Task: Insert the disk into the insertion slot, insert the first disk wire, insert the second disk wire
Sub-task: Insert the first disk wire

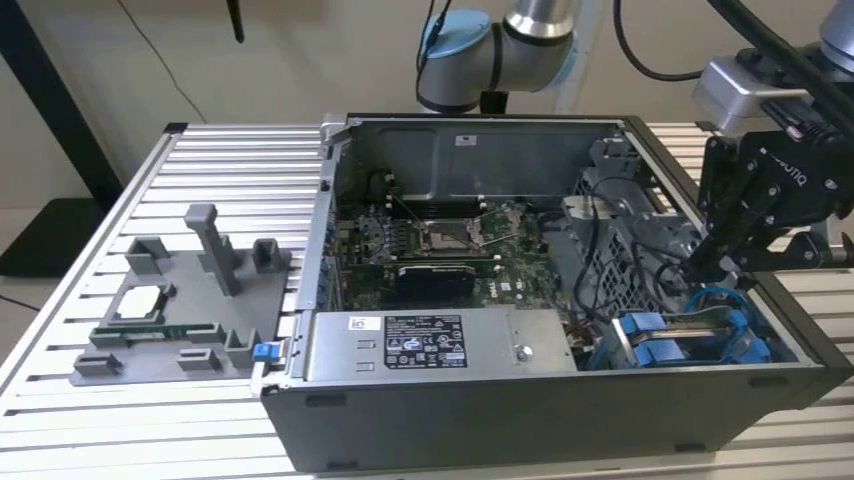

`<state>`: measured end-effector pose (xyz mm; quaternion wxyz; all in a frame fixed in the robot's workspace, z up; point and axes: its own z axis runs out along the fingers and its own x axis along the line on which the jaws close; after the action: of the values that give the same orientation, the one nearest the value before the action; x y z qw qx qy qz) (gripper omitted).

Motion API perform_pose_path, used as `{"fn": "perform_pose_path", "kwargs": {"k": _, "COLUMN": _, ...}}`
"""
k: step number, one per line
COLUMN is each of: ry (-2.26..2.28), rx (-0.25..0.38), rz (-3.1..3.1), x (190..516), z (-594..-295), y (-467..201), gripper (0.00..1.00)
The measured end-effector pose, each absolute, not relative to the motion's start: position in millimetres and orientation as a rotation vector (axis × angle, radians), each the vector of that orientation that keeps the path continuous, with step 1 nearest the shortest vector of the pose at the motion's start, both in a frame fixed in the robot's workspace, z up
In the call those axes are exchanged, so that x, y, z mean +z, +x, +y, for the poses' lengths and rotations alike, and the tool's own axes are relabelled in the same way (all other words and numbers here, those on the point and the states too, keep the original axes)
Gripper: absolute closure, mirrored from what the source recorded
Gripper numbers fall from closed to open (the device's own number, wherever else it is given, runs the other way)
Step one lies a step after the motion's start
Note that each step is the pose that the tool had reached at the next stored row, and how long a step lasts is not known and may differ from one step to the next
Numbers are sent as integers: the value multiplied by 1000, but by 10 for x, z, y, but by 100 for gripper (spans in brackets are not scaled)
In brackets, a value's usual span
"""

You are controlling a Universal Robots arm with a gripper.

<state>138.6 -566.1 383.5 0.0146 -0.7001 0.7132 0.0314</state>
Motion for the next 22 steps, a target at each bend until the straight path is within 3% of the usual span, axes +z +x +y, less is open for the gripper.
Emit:
{"fn": "perform_pose_path", "kwargs": {"k": 11, "ry": -2185, "rx": 79, "rz": 2226, "x": 3826, "z": -5661, "y": 1385, "gripper": 100}}
{"fn": "perform_pose_path", "kwargs": {"k": 22, "ry": -2218, "rx": -45, "rz": 2260, "x": 3780, "z": -5658, "y": 1386, "gripper": 100}}
